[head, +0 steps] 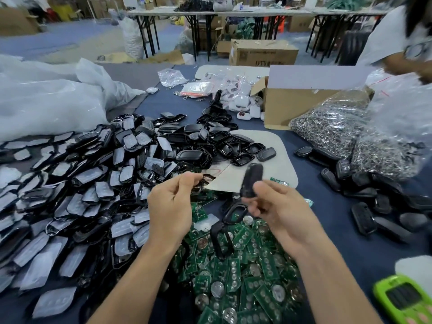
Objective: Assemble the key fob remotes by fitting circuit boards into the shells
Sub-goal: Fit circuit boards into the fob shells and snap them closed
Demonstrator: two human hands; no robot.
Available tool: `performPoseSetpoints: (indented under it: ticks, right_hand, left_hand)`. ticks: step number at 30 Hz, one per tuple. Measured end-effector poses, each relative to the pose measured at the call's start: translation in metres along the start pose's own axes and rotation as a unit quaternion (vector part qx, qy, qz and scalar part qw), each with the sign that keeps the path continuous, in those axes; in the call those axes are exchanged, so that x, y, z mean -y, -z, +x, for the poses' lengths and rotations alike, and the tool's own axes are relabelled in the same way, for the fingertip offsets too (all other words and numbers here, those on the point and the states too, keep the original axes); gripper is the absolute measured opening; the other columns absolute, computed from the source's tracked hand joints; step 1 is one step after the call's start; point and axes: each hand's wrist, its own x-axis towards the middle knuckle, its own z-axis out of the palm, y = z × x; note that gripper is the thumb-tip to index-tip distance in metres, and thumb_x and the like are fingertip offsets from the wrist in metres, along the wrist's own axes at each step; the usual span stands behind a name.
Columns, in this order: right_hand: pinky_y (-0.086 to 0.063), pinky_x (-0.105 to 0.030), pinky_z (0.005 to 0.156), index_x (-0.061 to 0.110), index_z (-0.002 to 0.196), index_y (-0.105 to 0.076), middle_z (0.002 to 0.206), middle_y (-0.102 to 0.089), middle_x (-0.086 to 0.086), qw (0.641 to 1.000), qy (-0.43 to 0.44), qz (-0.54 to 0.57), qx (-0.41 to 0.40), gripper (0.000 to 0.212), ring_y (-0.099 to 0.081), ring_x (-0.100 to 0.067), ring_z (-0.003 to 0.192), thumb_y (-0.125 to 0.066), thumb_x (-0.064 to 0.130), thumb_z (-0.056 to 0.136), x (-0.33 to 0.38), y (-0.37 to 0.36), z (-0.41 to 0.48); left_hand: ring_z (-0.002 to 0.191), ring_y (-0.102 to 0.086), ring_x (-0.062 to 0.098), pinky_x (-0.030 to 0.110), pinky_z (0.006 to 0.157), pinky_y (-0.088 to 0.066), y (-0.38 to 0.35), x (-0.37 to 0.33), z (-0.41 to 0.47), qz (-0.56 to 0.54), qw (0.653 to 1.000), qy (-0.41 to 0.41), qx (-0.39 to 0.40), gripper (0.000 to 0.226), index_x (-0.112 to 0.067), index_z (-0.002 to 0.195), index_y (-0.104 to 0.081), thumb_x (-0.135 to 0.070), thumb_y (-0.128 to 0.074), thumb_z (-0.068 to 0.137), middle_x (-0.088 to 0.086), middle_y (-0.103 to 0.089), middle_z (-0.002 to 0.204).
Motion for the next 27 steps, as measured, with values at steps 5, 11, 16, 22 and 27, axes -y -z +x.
performPoseSetpoints:
  ticks: [5, 11, 16, 22, 27]
  right_hand:
    - [-0.060, -0.031, 0.087, 0.016, 0.134, -0.068, 0.124, -0.075, -0.007, 0.990, 0.011, 0.142, 0.004, 0.047, -0.073, -0.019, 0.106, -0.069, 0.020, 0.087, -0.001, 0.025, -0.027]
    - [-0.059, -0.026, 0.077, 0.022, 0.106, -0.077, 0.092, -0.081, -0.003, 0.974, 0.049, -0.213, -0.060, 0.030, -0.073, -0.012, 0.082, -0.067, -0.002, 0.092, 0.019, -0.012, -0.009]
    - [-0.050, -0.029, 0.104, 0.029, 0.125, -0.074, 0.120, -0.076, 0.010, 0.852, 0.085, -0.517, -0.002, 0.039, -0.069, -0.005, 0.108, -0.063, 0.008, 0.093, 0.032, -0.063, 0.053]
    - [-0.041, -0.045, 0.111, 0.016, 0.159, -0.035, 0.151, -0.050, -0.011, 0.652, 0.123, -0.745, 0.077, 0.064, -0.044, -0.033, 0.137, -0.055, 0.012, 0.098, 0.003, -0.113, 0.119]
    - [-0.037, -0.036, 0.099, 0.017, 0.121, -0.060, 0.109, -0.066, -0.005, 0.615, 0.223, -0.756, 0.021, 0.035, -0.056, -0.030, 0.112, -0.064, 0.008, 0.088, -0.021, -0.108, 0.116]
  left_hand:
    - [0.061, -0.064, 0.016, 0.036, 0.066, -0.057, 0.005, -0.005, -0.002, 0.068, 0.997, -0.021, -0.020, 0.027, -0.057, 0.101, -0.075, -0.056, -0.048, 0.099, -0.014, -0.076, 0.076]
    - [0.062, -0.064, 0.017, 0.031, 0.063, -0.061, 0.022, -0.001, 0.015, 0.166, 0.986, 0.035, 0.004, 0.046, -0.040, 0.147, -0.057, -0.022, -0.058, 0.104, -0.020, -0.076, 0.105]
    - [0.140, -0.048, 0.015, 0.036, 0.116, -0.041, 0.033, 0.006, 0.029, 0.246, 0.966, 0.067, 0.039, 0.057, -0.036, 0.156, -0.044, -0.021, -0.061, 0.104, -0.008, -0.052, 0.155]
    - [0.141, -0.050, 0.022, 0.040, 0.115, -0.043, 0.039, 0.008, 0.040, 0.281, 0.953, 0.104, 0.035, 0.057, -0.037, 0.150, -0.052, -0.020, -0.064, 0.098, -0.001, -0.048, 0.159]
    - [0.155, -0.030, 0.016, 0.039, 0.124, -0.028, 0.040, 0.013, 0.048, 0.360, 0.922, 0.088, 0.107, 0.037, -0.033, 0.134, -0.068, -0.021, -0.061, 0.101, -0.007, -0.047, 0.161]
